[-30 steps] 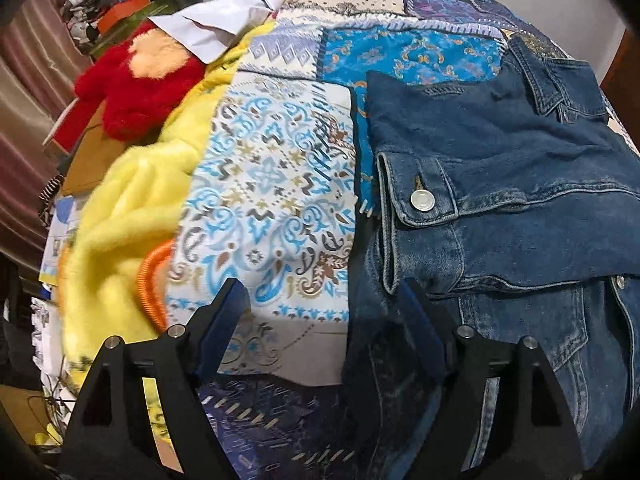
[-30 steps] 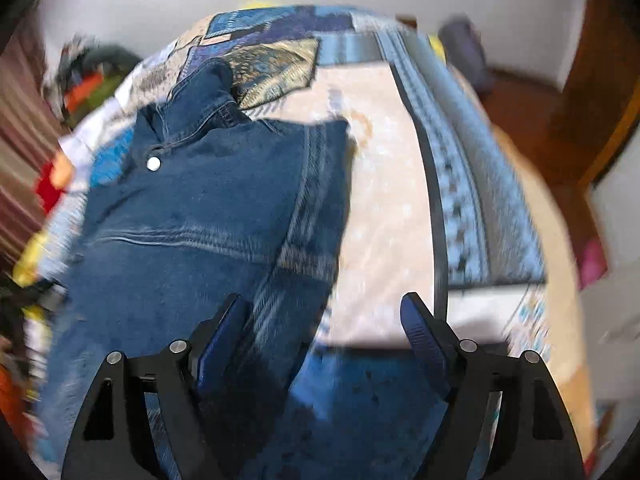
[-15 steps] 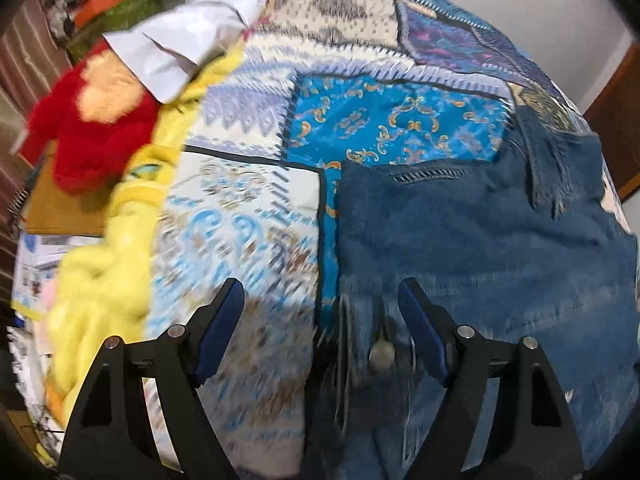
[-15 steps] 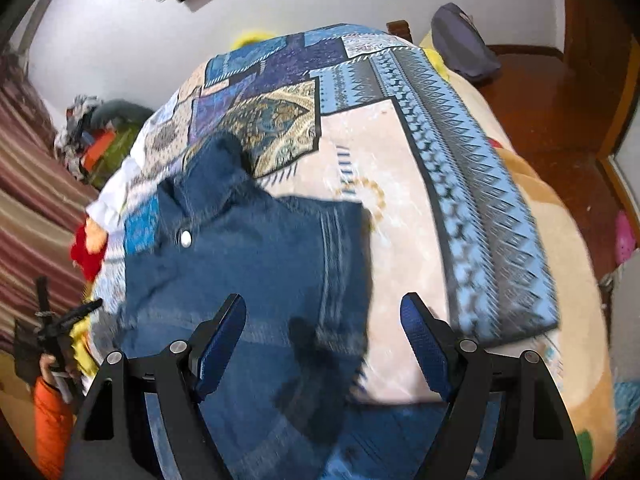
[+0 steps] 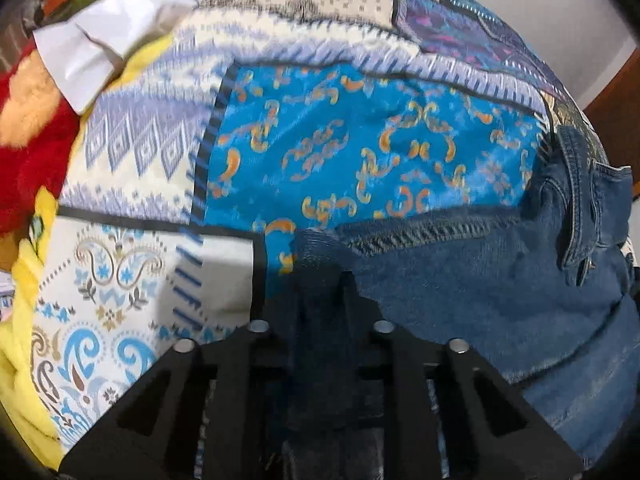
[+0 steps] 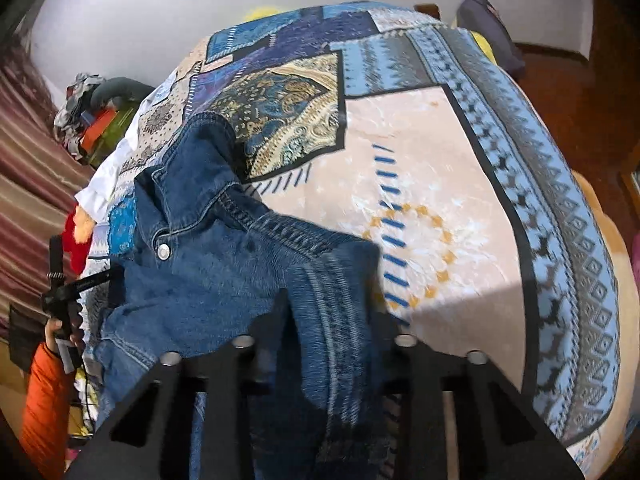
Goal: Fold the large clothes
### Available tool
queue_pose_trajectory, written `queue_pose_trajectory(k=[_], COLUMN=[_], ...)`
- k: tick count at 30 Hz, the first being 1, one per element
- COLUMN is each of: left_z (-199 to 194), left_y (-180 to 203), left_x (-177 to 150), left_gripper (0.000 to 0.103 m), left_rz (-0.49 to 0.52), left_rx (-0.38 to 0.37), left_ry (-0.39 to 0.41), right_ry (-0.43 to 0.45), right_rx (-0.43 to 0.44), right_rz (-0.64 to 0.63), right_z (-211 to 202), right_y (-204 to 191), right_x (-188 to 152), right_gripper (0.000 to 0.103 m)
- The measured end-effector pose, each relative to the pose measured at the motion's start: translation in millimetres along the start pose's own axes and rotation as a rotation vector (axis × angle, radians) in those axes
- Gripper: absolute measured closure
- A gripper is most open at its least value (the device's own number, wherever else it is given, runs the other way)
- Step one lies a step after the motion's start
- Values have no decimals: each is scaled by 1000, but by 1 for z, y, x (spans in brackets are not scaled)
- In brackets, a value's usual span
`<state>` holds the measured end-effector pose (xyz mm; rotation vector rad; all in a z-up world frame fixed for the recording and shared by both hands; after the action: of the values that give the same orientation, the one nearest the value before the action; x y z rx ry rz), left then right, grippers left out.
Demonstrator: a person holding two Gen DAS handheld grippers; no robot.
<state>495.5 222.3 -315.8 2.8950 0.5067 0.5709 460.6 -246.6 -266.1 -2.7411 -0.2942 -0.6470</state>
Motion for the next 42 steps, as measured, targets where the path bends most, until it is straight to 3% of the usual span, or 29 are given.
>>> queue_pose_trajectory(k=[1, 4, 8, 12, 17, 19, 20, 21, 22, 23, 27, 30, 38, 41, 42], left_z=[-4, -28, -64, -65, -35, -24, -19, -17, -17, -17, -22, -33, -104, -148, -160], left_y=[3, 6, -17, -37, -65, -70, -70, -69, -69, -68, -67, -64, -51, -40, -37], left_x=[-1, -2, 8, 22, 34, 32, 32, 30, 30, 29, 26, 21, 0, -15, -20], left_gripper=[93, 94, 94, 94, 92, 89, 88, 86, 85, 85, 84, 81, 77, 57, 46], left_rz=[13, 35, -22, -58, -148, -174, -177, -171, -166, -158, -130, -124, -94, -49, -39], left_rx=[23, 72, 66, 89, 110, 114, 117, 123, 128, 131, 128, 147, 168, 157, 152], left_ry=[30, 135, 206, 209, 131, 110, 107, 112, 117, 121, 114, 102, 160, 231, 253], right_ry=[8, 22, 29, 57, 60, 50, 42, 49, 61, 65, 29, 37, 100, 140, 158], right_rx=[-3, -38, -91, -120, -226, -295, -333, -379, -400, -393, -278, -239, -196, -190, -193], right_rz=[-3, -68, -173, -219, -344, -365, -380, -397, -402, -401, -301, -231, -271, -313, -329], right_z=[3, 10, 26, 48, 75, 80, 82, 83, 82, 81, 70, 48, -33, -67, -80], right_y=[-1, -10, -36, -57, -80, -78, -76, -72, -68, -64, -44, -39, -78, -100, -108], right_x=[7, 27, 63, 96, 115, 114, 112, 111, 111, 109, 109, 108, 94, 83, 78], right_gripper=[84, 87, 87, 87, 84, 75, 63, 43, 35, 27, 27, 27, 27, 25, 21])
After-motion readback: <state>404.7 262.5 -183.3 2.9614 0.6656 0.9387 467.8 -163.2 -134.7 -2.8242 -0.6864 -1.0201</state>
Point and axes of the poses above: each gripper's, at about its wrist camera, not at the fingertips, and z roughly the way its jaws point, y to its right, x to its top, the point moved 2 cm from there along z, roughly the way its jaws point, and after that the axes turned 13 degrees about -z, right-handed, at the moved point
